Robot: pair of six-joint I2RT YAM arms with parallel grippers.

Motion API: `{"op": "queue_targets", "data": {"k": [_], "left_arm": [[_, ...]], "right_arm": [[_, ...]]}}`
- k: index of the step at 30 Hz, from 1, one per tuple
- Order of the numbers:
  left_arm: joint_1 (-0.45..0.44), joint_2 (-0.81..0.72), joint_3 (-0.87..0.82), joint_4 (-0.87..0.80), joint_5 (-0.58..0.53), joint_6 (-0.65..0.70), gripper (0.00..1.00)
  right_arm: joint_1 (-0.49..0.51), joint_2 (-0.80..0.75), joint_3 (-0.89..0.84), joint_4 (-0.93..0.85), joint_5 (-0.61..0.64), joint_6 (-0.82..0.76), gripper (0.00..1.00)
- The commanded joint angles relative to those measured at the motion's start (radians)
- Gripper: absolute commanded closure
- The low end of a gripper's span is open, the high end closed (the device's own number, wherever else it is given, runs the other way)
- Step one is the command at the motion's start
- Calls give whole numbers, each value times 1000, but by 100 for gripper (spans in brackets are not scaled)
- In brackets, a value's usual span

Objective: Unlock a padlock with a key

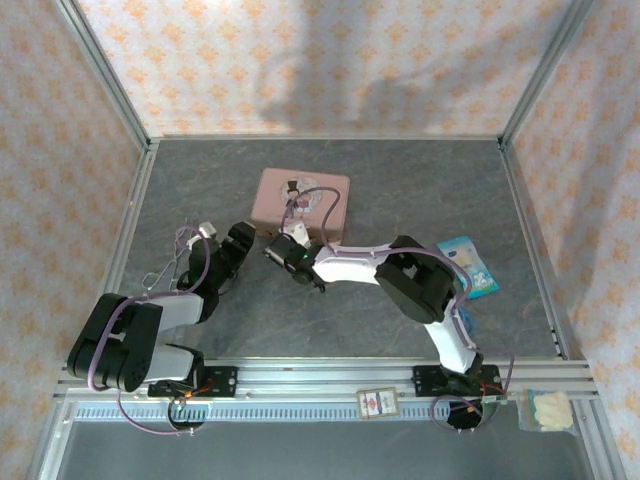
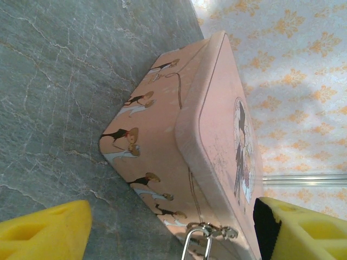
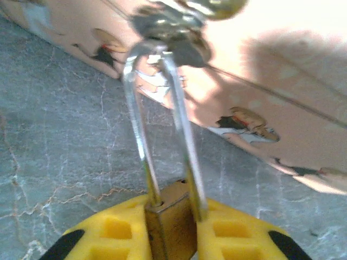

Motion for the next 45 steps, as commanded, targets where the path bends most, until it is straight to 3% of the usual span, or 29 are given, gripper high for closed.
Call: {"op": "queue_targets", "data": {"k": [1, 6, 14, 20, 29, 33, 39, 45], "left_arm": [[4, -22, -8, 26, 6, -5, 24], [4, -26, -1, 18, 5, 25, 24], [4, -4, 123, -75, 32, 164, 24], [5, 102, 265, -130, 83, 281, 24], [6, 285, 425, -167, 145, 376, 29], [6, 314, 447, -188, 157, 407, 32], [6, 360, 460, -185, 218, 423, 46], [5, 370, 475, -196, 237, 433, 50]], "right_arm": [[0, -34, -43, 18, -2, -43, 89], [-42, -107, -73, 73, -123, -203, 100], [-183, -204, -125, 109, -505, -413, 100], [-267, -238, -191, 173, -664, -549, 100], [-291, -222, -182, 198, -703, -708, 100], [-292, -186, -137, 184, -707, -758, 100], [-292, -119, -51, 146, -681, -890, 100], [-295, -68, 64, 90, -670, -972, 100]]}}
